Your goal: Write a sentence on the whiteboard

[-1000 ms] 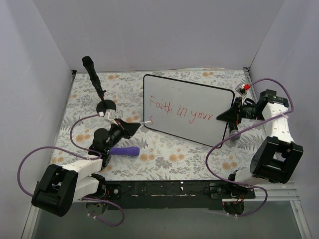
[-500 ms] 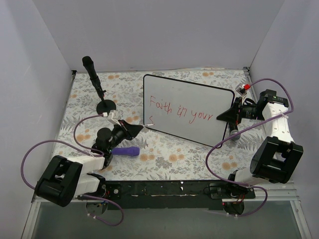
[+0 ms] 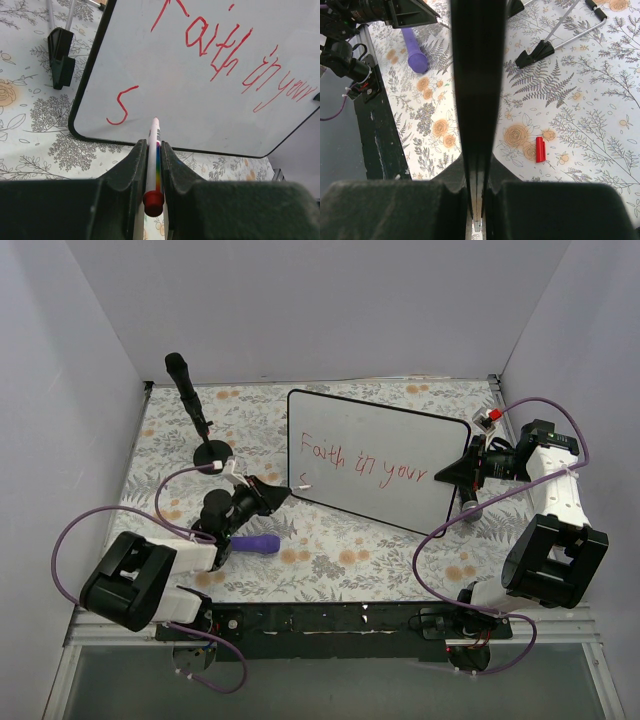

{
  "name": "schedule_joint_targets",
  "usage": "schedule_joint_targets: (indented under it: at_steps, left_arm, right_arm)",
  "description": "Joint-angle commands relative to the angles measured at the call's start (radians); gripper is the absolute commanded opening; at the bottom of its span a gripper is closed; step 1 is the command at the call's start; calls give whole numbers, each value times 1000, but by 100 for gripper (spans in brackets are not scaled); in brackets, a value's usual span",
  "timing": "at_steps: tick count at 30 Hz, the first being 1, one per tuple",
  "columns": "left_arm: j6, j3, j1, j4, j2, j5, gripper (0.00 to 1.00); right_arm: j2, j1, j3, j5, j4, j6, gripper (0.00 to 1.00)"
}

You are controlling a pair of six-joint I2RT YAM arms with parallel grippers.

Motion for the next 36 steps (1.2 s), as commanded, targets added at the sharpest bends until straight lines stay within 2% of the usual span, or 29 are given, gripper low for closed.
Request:
schedule_joint_targets:
  at_steps: [1, 12, 36]
  left_arm:
    - [33, 44, -3, -10, 12, -64, 0]
    - [55, 71, -5, -52, 37, -77, 0]
    - [42, 125, -10, -29, 77, -31, 0]
  right_arm:
    - [-24, 13, -1, 47, 12, -37, 1]
    - [-23, 15, -3, 47, 16, -37, 1]
    - [-24, 15, -6, 47, 16, -37, 1]
